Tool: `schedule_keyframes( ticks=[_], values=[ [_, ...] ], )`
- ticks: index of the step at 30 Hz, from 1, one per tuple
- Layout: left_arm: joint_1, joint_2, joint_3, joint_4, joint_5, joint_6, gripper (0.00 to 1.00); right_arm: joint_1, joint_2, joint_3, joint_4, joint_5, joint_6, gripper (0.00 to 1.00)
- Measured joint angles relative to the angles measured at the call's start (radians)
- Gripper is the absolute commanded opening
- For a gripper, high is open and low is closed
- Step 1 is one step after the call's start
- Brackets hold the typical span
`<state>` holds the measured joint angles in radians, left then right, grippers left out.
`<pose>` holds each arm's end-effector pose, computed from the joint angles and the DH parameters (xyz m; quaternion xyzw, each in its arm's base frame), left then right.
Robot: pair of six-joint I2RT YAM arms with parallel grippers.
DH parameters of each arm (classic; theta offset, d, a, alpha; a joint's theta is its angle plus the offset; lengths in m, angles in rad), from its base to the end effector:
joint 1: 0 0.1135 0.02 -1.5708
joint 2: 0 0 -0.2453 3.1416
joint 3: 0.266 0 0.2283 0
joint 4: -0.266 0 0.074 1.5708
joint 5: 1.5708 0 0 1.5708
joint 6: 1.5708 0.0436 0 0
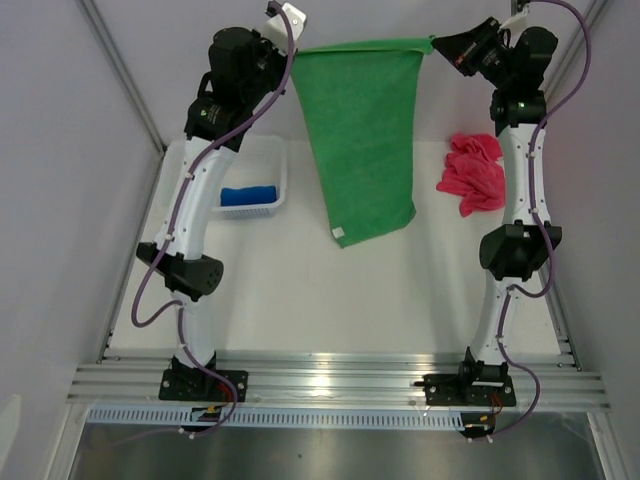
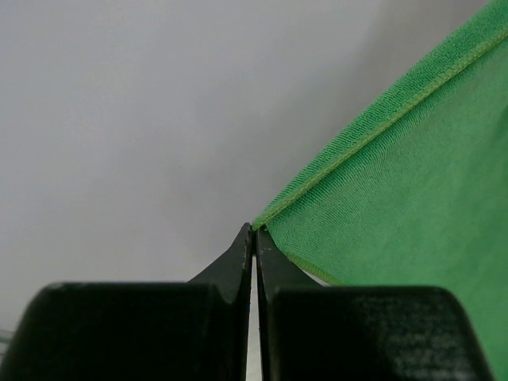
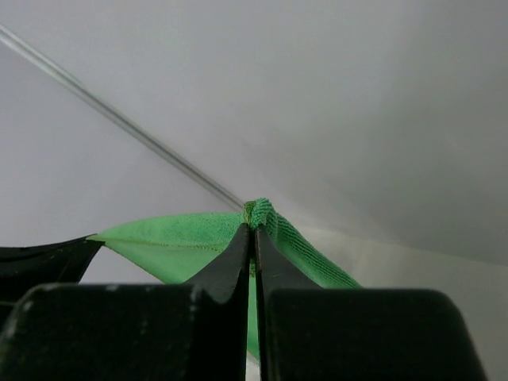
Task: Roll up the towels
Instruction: Flatten the towel
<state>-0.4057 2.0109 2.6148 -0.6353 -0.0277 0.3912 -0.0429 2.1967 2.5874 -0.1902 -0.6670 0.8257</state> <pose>0.3581 -0.1525 0.5062 0.2697 0.6655 0.0049 0.6959 0.4513 0.0076 0.4732 0.0216 0.6491 0.4706 0.5973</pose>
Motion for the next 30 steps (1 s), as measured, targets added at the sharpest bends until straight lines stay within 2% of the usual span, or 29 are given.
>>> schedule_keyframes(
  ticks=[7, 12, 15, 19, 23, 27, 30],
  values=[
    [-0.003, 0.025, 0.045, 0.147, 0.012, 0.055, 0.01, 0.003, 0.004, 0.032, 0.1, 0.082, -0.024, 0.0],
    [-0.002, 0.024, 0.038, 0.163, 0.047, 0.066, 0.01, 0.002, -0.042, -0.009, 0.119, 0.087, -0.113, 0.0],
    [-0.001, 0.003, -0.031, 0.137, 0.074, 0.074, 0.01, -0.002, -0.158, -0.219, 0.131, 0.087, -0.178, 0.0],
    [0.006, -0.066, -0.219, 0.06, 0.14, 0.095, 0.01, -0.002, -0.377, -0.661, 0.158, 0.098, -0.26, 0.0],
    [0.011, -0.2, -0.545, -0.005, 0.216, 0.126, 0.01, 0.007, -0.584, -1.142, 0.166, 0.105, -0.306, 0.0],
    [0.01, -0.32, -0.856, -0.081, 0.295, 0.145, 0.01, 0.034, -0.729, -1.484, 0.088, 0.116, -0.341, 0.0],
    [-0.003, -0.399, -1.079, -0.124, 0.341, 0.15, 0.01, 0.078, -0.823, -1.666, 0.003, 0.135, -0.373, 0.0]
  ],
)
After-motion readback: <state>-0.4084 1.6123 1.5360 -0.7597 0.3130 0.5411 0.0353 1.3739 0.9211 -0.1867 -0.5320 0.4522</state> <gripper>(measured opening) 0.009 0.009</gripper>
